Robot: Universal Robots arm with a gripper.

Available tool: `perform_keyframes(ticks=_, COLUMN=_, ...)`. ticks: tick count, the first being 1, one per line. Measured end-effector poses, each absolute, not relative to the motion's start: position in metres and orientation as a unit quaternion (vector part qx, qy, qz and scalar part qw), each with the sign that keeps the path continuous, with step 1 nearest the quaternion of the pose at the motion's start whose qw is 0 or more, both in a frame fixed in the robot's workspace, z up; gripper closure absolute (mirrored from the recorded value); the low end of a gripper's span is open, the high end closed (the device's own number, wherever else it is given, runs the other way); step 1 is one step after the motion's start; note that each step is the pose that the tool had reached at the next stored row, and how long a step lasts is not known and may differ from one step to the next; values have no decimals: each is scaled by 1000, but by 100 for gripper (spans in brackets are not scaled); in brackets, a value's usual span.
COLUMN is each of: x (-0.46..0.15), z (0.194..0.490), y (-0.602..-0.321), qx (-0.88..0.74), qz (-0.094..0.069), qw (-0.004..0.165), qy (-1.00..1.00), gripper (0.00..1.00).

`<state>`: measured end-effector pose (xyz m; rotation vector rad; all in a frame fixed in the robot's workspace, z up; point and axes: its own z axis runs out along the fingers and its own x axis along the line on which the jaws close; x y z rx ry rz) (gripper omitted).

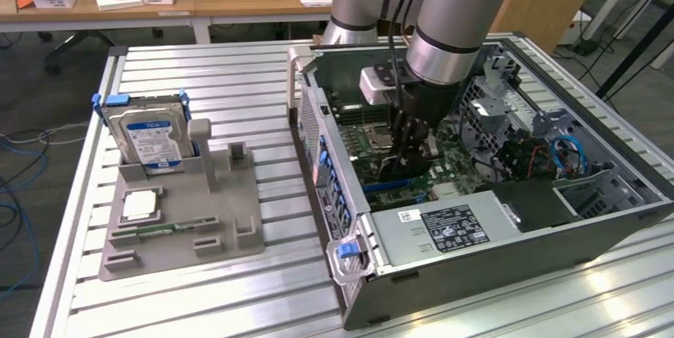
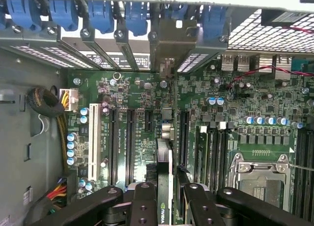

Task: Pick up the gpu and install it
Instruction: 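Insert the gpu into the slot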

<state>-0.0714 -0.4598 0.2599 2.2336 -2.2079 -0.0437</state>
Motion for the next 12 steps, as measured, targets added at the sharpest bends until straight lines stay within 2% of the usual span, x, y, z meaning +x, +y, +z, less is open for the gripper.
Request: perform_keyframes(ticks=12, x=-71, z=254, y=-460, qx=712, qz=-14, qw=1, qy=-702, gripper=74)
